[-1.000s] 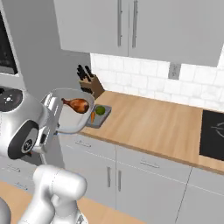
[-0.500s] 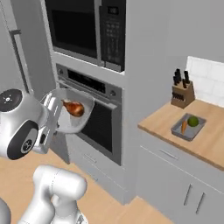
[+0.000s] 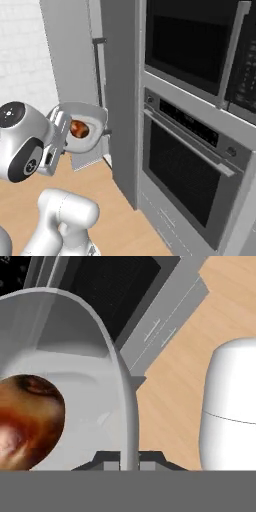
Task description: Take the meat container that has the chicken drumstick and place it on the second highest rack of the freezer. Then take the vegetable container that has the carrot and lime and place it on the highest rack of the freezer.
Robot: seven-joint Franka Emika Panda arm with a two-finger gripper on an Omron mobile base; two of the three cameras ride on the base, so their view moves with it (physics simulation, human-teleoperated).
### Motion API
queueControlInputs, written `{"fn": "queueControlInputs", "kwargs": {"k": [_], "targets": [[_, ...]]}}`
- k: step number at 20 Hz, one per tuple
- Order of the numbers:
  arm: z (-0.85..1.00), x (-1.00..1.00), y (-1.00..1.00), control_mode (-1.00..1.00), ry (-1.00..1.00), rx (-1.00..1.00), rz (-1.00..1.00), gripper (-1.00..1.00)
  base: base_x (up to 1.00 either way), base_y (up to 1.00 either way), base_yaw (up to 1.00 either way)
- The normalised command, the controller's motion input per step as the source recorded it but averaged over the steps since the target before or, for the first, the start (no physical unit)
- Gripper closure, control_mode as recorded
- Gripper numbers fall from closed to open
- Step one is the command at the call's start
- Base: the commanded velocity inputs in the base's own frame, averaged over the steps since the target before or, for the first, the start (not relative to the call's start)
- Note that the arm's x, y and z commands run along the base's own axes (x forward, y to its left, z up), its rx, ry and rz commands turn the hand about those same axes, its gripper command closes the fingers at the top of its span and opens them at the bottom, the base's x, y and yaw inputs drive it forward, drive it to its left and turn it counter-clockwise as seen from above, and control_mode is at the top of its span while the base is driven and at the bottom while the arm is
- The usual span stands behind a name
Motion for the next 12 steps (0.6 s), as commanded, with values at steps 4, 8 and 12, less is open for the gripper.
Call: {"fn": "queueControlInputs", "kwargs": {"k": [4, 8, 12], "targets": [[0.0, 0.0, 0.0, 1.0, 0.0, 0.0, 0.0, 1.0, 1.0, 0.84, 0.45], [0.0, 0.0, 0.0, 1.0, 0.0, 0.0, 0.0, 1.0, 1.0, 0.73, 0.21], [0.0, 0.0, 0.0, 1.0, 0.0, 0.0, 0.0, 1.0, 1.0, 0.69, -0.08]]}}
